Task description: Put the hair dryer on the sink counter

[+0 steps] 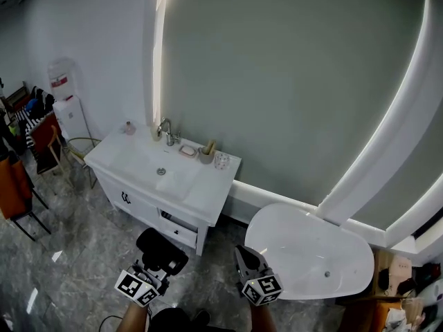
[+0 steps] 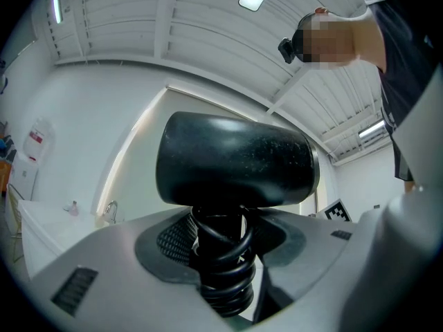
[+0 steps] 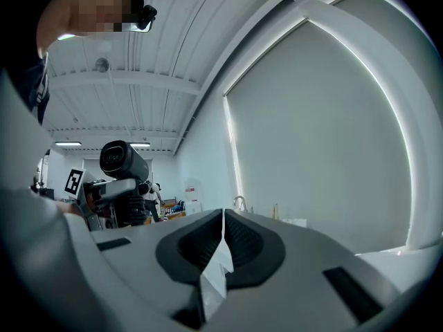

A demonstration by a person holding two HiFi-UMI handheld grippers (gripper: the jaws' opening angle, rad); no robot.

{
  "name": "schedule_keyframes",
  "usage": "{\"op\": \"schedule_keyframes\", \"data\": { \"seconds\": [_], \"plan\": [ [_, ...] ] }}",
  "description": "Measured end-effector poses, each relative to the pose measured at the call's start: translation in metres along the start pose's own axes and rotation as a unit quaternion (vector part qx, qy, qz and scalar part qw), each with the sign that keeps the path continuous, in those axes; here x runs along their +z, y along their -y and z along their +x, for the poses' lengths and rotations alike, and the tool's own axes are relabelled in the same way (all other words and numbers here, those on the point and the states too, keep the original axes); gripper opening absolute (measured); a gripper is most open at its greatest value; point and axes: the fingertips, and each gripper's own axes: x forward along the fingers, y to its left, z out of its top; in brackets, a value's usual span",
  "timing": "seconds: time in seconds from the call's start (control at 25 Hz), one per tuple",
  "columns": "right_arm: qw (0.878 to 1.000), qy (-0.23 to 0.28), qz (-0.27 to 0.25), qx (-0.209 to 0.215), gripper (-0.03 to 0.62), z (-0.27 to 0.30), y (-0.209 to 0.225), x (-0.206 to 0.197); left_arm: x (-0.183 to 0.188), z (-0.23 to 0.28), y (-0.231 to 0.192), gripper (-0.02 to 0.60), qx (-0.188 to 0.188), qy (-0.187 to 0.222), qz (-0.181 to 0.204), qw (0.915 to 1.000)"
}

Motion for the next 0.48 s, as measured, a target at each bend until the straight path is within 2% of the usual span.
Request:
{"op": "schedule_keyframes", "data": {
  "seconds": [0.24,0.48],
  "plan": [
    [1.000,-0.003,0.002,0.016,0.032,0.007,0.008,-0.003,-0.007,0.000,-0.003,0.233,0.019,-0.003,0.000,0.9998],
    [1.000,0.002,-0.003,0.021,0.032,0.025,0.025,-0.001,-0.010,0.028,-0.015,0.233,0.015,0.002,0.011,0.9998]
  ]
}}
